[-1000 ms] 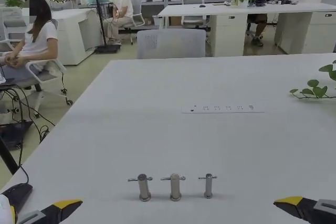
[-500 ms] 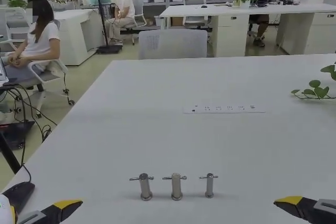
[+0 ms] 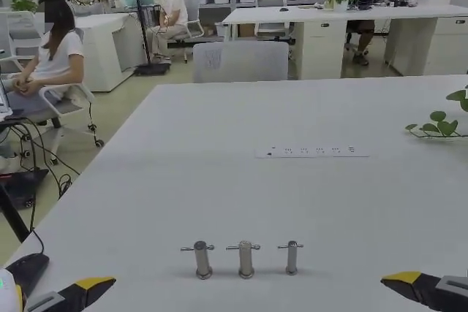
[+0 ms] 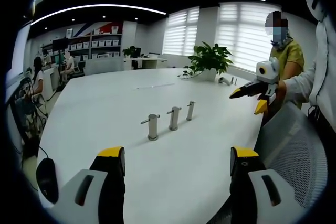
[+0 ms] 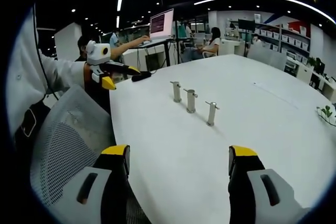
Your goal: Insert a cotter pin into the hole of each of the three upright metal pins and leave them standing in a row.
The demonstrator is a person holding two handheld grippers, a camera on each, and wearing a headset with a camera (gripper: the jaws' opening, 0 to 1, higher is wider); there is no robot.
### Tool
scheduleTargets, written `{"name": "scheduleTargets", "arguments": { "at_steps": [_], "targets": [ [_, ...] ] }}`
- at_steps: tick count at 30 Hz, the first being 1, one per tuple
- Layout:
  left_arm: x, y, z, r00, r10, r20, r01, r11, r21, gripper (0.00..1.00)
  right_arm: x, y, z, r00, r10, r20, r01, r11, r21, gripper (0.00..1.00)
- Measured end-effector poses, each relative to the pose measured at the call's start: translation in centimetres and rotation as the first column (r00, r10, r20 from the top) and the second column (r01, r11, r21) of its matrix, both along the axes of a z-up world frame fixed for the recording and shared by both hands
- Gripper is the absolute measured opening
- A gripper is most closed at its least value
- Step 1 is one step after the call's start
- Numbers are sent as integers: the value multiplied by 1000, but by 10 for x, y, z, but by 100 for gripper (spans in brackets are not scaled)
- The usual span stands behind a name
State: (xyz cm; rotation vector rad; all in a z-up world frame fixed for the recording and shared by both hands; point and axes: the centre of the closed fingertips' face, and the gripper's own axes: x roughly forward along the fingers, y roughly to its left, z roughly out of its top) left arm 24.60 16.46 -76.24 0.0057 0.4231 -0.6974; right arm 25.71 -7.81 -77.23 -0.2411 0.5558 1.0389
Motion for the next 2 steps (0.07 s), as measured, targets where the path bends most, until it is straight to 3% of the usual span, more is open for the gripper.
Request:
{"name": "scheduleTargets", "arguments": {
  "at_steps": [2],
  "targets": [
    [1, -1, 0, 1000, -2, 1, 2, 1000, 0, 82, 1, -1, 0, 1000, -4, -1, 4, 1000, 2, 79]
  ]
}}
